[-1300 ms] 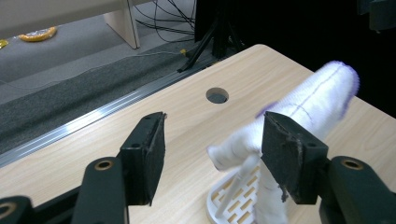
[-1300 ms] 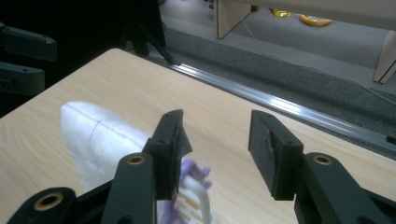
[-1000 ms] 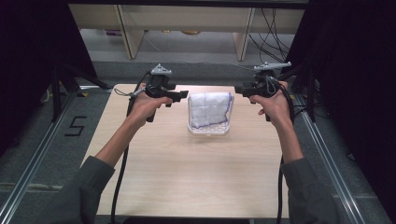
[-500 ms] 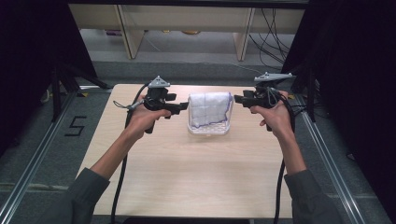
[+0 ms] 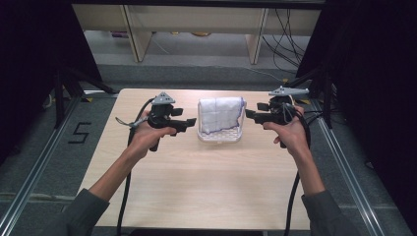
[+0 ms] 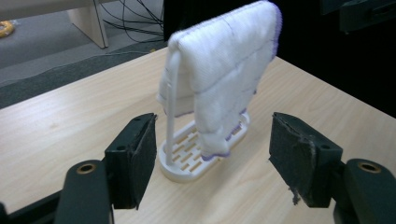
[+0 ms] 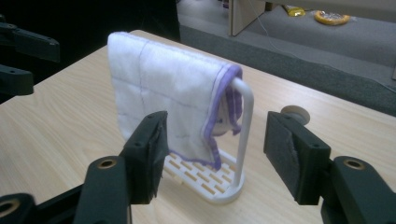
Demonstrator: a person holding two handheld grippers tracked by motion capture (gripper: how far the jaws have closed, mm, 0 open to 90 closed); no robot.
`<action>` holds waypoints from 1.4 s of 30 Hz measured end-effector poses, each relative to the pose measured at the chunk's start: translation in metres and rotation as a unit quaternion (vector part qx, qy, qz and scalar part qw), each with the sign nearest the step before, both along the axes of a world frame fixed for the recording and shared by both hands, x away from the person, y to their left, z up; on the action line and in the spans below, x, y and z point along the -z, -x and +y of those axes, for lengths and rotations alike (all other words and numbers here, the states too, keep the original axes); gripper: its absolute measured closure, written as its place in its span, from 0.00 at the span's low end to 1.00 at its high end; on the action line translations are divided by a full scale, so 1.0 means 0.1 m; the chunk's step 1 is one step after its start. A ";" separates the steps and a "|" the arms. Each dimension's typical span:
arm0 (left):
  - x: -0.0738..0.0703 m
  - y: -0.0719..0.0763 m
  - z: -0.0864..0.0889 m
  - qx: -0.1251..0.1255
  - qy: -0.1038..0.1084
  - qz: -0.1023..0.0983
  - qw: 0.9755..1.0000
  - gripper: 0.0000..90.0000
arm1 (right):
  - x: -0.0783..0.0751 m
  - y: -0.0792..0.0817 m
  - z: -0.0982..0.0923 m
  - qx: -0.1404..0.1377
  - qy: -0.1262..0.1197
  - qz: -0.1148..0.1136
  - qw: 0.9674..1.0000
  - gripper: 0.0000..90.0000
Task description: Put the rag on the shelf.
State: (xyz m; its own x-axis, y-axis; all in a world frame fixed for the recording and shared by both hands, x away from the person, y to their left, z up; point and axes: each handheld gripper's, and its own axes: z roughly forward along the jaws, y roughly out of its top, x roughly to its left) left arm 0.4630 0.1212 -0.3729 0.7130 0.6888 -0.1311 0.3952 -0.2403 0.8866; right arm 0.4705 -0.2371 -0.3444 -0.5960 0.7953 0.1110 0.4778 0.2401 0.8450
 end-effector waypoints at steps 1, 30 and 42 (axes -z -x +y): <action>0.03 0.03 0.01 0.005 0.003 0.003 1.000 0.35 | 0.02 0.02 0.00 -0.001 -0.004 -0.001 1.000 0.44; 0.90 0.98 0.44 0.004 -0.014 0.010 1.000 0.31 | 0.43 0.47 -0.04 -0.015 -0.007 0.000 1.000 0.34; 1.01 1.17 0.46 0.006 -0.008 0.022 1.000 0.21 | 0.82 0.88 0.08 -0.042 0.021 0.018 0.999 0.32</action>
